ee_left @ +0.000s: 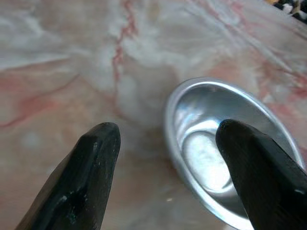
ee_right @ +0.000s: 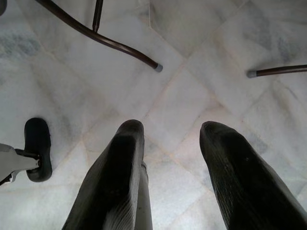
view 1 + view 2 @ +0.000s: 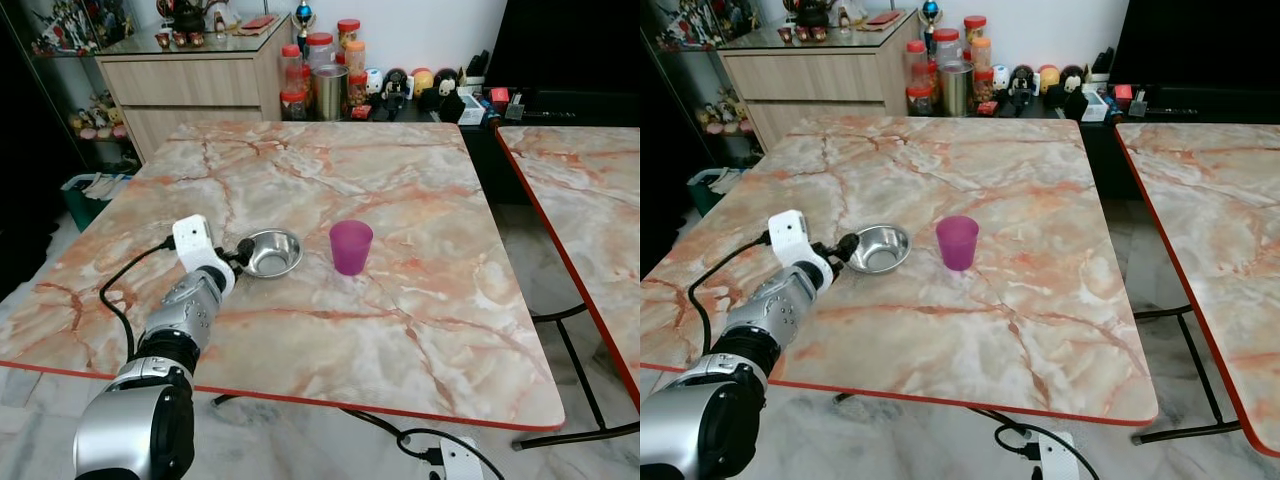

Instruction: Setting the table

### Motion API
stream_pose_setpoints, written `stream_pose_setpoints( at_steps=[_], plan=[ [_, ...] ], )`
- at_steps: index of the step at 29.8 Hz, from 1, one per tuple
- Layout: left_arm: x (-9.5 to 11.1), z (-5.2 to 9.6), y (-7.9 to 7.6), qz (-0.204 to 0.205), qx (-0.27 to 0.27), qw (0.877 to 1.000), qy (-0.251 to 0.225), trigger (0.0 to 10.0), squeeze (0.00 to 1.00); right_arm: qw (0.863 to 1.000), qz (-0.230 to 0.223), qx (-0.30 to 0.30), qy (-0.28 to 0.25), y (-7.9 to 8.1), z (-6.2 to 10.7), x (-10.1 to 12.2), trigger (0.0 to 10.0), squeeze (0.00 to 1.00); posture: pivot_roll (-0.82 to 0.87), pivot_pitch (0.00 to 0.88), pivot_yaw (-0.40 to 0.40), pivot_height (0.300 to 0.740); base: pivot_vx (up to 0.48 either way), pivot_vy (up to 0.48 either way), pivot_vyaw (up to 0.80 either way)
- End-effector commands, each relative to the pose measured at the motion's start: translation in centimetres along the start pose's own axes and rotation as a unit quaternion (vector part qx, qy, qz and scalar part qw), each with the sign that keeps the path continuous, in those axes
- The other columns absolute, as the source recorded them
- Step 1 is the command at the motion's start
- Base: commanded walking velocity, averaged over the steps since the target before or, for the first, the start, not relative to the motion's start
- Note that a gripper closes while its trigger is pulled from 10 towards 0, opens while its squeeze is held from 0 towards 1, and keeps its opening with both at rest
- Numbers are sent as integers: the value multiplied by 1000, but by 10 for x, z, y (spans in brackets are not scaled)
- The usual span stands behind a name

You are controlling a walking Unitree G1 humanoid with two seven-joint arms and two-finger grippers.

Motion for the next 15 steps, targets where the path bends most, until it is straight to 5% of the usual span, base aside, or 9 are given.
stream_pose_setpoints(
  at_steps=[1, 15],
  plan=[
    [8, -1, 3, 17, 12, 1000, -6, 10000, 0, 1000, -8, -3, -2, 0, 0, 2, 10000, 0, 23, 0, 59, 740, 0, 0, 0],
    [-2, -2, -1, 47, 4, 999, 18, 10000, 0, 1000, -12, -8, -5, -2, 0, 2, 10000, 0, 20, 0, 60, 740, 0, 0, 0]
  ],
)
Point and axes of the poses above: a point about 5 cm out from each wrist's last joint towards the gripper, its own z axis pointing back from the gripper into the wrist, its own x axis along the axis of the wrist's last joint, y = z × x, the point moved 2 cm from there along -z, pointing out of the wrist towards the gripper, and after that the axes turned 7 degrees about z, right-handed, at the moved point
